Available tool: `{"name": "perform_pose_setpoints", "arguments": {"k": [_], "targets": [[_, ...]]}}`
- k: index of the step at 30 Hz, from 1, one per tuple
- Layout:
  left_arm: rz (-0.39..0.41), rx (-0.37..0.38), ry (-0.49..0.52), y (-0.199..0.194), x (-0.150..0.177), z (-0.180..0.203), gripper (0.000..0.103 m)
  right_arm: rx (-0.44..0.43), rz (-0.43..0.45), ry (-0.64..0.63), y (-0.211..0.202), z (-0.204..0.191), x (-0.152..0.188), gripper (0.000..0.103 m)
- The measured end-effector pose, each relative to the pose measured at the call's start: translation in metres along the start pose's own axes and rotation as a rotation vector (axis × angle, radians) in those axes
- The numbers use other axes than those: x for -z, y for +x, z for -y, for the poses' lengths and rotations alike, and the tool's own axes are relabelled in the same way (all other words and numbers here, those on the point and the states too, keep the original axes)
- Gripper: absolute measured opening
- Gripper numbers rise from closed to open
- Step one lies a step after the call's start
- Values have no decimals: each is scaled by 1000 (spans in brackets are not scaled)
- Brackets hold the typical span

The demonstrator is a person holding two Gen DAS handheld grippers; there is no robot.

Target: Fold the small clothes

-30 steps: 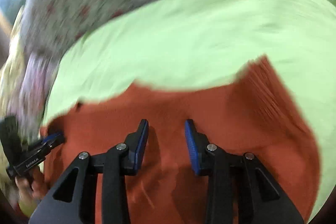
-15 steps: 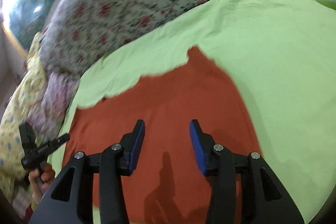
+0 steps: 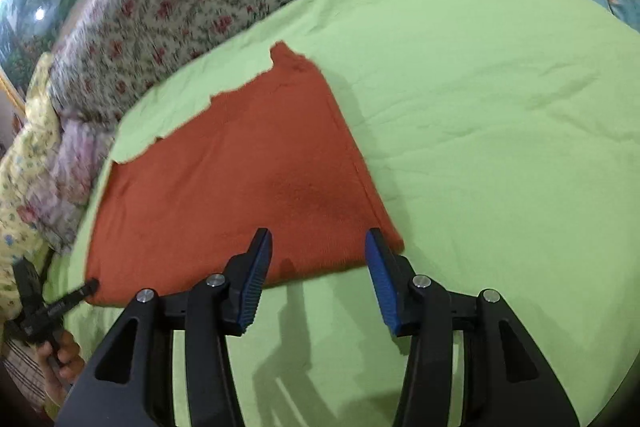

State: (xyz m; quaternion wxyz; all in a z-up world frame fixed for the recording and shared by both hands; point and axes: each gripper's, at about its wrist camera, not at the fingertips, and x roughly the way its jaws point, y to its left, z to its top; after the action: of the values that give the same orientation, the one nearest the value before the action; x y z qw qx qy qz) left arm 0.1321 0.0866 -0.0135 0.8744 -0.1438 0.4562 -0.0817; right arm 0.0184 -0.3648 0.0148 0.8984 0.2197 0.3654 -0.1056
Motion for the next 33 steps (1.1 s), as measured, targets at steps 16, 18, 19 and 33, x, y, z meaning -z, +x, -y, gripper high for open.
{"name": "perform_pose_setpoints", "arguments": {"k": [16, 18, 19, 33], "targets": [[-11, 129, -223, -11, 27, -27, 67, -224, 28, -76, -18, -49, 53, 51], [-1, 136, -253, -5, 21, -29, 68, -241, 19, -83, -19, -55, 59, 51], [7, 136, -264, -2, 18, -29, 68, -248, 16, -82, -19, -57, 60, 51], [70, 37, -245, 32, -24, -9, 35, -280, 19, -64, -19, -57, 48, 51]]}}
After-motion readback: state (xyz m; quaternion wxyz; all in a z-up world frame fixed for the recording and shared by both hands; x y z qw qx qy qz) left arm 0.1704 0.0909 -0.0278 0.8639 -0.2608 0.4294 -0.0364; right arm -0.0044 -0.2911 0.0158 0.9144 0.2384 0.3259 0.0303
